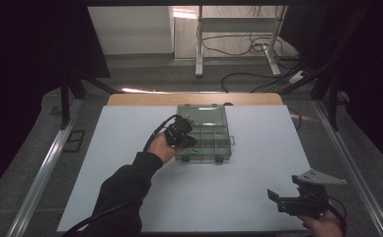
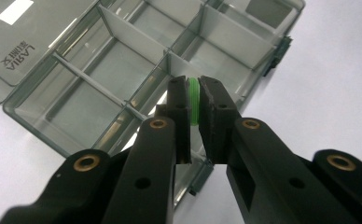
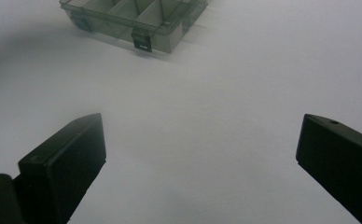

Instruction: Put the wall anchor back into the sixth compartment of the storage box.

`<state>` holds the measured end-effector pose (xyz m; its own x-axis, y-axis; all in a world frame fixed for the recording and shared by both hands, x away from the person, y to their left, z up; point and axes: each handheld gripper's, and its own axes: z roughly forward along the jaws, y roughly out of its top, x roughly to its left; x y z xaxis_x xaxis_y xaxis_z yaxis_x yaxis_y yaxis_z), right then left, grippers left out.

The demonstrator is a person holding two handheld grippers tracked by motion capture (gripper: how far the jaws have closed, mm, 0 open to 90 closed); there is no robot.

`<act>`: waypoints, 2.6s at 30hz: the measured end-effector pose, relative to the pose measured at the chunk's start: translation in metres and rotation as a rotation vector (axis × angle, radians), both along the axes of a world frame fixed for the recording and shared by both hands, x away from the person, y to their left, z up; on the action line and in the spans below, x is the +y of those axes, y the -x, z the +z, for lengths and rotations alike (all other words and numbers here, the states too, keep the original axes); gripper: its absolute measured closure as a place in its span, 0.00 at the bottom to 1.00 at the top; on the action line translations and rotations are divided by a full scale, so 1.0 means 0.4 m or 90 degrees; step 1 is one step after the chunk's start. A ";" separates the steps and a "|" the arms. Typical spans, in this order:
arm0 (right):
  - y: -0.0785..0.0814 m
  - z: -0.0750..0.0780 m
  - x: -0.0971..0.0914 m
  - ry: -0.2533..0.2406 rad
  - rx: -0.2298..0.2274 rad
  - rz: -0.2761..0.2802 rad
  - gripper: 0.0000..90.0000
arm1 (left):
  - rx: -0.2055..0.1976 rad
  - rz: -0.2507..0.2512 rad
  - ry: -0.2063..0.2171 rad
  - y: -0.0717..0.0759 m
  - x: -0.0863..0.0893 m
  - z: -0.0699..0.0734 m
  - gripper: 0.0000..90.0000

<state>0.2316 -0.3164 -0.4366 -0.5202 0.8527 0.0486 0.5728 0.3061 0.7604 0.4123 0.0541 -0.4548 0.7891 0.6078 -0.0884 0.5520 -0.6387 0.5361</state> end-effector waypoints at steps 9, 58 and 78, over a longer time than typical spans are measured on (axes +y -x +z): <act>0.001 0.000 0.000 -0.001 -0.002 0.002 0.02 | -0.013 -0.002 -0.019 -0.002 -0.013 -0.026 0.82; 0.001 0.000 0.003 0.002 -0.001 0.001 0.02 | -0.065 0.059 0.116 0.250 0.195 0.035 0.03; 0.003 0.002 0.003 0.002 -0.005 0.001 0.02 | -0.111 0.117 0.154 0.404 0.316 0.038 0.03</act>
<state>0.2304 -0.3153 -0.4359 -0.5223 0.8517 0.0420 0.5658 0.3093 0.7643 0.2506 0.1803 -0.4396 0.6840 0.7194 -0.1207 0.5330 -0.3800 0.7560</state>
